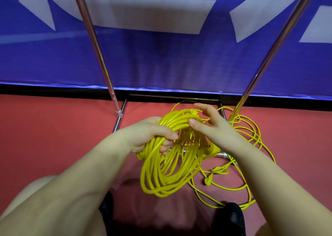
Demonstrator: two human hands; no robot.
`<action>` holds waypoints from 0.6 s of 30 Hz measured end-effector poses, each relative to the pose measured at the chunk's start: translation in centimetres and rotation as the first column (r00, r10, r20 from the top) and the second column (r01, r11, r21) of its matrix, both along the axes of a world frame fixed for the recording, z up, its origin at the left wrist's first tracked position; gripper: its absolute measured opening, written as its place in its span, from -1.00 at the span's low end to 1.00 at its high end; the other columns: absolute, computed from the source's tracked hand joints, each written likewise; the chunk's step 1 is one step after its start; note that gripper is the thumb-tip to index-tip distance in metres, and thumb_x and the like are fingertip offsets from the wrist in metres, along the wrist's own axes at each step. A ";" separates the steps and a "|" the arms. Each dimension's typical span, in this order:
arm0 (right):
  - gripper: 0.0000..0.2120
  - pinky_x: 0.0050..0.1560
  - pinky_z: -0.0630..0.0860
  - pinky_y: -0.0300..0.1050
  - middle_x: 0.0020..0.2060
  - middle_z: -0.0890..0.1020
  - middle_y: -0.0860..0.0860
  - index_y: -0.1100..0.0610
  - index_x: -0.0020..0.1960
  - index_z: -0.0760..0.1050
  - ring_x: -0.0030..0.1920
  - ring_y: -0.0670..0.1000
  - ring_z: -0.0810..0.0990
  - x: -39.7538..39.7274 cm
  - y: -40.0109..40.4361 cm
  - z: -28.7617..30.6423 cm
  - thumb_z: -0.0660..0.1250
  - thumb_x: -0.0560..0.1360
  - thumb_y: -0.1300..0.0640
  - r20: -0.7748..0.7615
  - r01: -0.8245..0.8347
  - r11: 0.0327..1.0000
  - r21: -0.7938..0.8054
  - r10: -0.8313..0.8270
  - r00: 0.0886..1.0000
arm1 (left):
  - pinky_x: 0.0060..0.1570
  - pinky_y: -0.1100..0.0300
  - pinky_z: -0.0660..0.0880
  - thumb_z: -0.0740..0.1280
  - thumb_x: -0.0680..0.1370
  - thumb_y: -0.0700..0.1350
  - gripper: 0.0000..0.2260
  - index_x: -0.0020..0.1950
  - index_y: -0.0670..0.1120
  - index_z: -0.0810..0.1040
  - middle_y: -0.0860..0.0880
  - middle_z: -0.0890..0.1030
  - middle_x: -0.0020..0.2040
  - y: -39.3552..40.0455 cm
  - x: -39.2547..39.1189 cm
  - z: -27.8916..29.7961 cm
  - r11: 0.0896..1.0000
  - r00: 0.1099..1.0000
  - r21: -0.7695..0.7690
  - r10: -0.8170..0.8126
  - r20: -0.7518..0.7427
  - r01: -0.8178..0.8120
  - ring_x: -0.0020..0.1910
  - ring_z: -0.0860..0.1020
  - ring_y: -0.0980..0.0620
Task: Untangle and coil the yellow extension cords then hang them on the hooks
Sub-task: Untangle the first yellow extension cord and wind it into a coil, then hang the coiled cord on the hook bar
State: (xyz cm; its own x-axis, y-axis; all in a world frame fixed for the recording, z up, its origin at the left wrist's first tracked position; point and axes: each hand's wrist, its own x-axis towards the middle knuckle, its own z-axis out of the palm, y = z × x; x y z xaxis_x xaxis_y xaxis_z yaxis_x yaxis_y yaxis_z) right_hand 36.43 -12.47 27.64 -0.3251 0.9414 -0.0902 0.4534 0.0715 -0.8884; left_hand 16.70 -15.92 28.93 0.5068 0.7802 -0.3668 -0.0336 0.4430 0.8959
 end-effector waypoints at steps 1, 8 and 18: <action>-0.29 0.36 0.34 -0.07 0.31 0.44 -0.07 -0.11 0.33 0.32 0.34 -0.14 0.36 -0.1 -0.2 0.1 0.38 0.26 -0.35 -0.059 -0.077 0.996 -0.047 0.074 0.996 | -0.48 0.26 0.42 0.27 0.32 -0.27 -0.86 -0.42 -0.08 0.49 -0.01 0.39 -0.58 -0.3 -0.2 0.3 1.000 1.000 0.013 -0.020 -0.009 0.020 -0.63 0.38 0.09; -0.14 0.20 0.48 -0.12 0.15 0.58 -0.10 -0.16 0.24 0.38 0.14 -0.10 0.59 -0.9 -0.1 3.8 0.58 -0.01 -0.28 -0.276 -0.251 0.966 -0.064 0.224 0.935 | -0.45 0.23 0.43 0.39 0.26 -0.24 -0.89 -0.39 -0.11 0.46 -0.03 0.40 -0.56 -0.1 -0.8 5.0 0.985 0.989 0.111 -0.127 -0.071 0.135 -0.61 0.39 0.07; -0.39 0.00 0.58 -0.14 -0.08 0.65 -0.04 -0.02 0.06 0.47 -0.06 -0.07 0.63 -3.5 1.8 19.1 0.63 0.09 -0.08 0.173 -0.451 0.884 0.127 0.428 0.887 | -0.50 0.31 0.40 0.41 0.21 -0.17 -0.86 -0.38 -0.13 0.46 -0.02 0.41 -0.58 0.8 -3.8 16.8 0.937 0.948 0.242 -0.186 -0.259 0.250 -0.61 0.39 0.08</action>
